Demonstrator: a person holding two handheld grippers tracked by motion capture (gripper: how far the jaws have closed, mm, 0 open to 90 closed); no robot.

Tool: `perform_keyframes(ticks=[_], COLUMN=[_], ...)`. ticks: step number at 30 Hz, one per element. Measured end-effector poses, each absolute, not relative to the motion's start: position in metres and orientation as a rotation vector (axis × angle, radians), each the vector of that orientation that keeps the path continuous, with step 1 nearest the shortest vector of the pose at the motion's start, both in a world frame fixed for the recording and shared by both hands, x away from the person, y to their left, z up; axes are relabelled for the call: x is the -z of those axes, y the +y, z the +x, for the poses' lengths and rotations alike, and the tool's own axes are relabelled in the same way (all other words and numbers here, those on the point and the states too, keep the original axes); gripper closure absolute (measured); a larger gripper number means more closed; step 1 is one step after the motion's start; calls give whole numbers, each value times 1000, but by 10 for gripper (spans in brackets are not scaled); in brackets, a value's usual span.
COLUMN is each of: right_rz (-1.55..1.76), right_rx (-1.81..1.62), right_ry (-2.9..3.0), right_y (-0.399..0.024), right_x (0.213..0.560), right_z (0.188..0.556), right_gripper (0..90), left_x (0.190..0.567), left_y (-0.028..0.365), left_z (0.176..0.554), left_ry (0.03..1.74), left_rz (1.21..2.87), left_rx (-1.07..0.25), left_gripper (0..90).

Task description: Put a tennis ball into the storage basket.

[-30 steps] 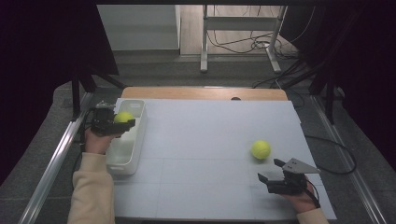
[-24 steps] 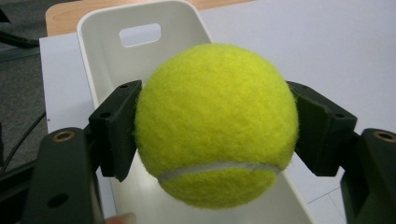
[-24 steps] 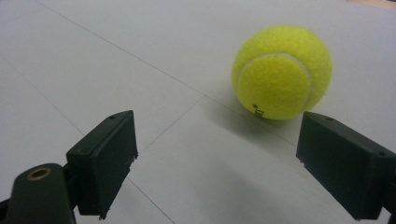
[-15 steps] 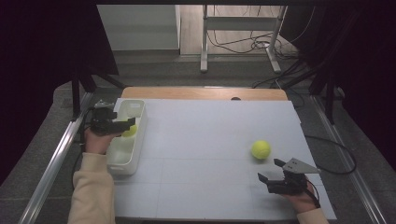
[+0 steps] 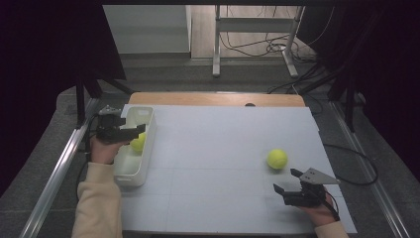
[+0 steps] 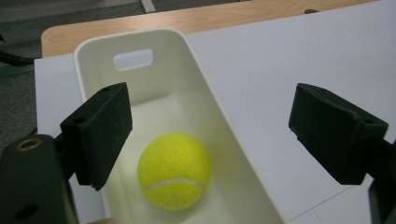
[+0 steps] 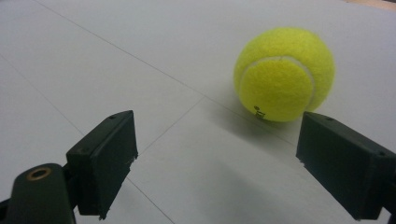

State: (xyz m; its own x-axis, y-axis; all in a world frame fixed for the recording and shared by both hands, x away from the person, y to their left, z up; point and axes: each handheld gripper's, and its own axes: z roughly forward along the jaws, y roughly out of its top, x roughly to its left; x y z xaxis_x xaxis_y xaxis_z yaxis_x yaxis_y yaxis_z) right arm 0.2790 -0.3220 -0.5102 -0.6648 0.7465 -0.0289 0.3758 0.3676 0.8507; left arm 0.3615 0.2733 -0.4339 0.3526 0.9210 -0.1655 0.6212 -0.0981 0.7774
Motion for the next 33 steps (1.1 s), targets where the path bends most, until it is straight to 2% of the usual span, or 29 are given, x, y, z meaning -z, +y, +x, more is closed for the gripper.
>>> perform_keyframes(ticks=[33], right_rz=[983], right_rx=[-1237], right_ry=[2196], right_y=[-324], right_x=[508], right_z=[279], right_gripper=[131], left_x=[417], left_y=[226], left_z=[350], left_ry=[1078], left_rz=[1790], left_rx=[-373], left_gripper=[138])
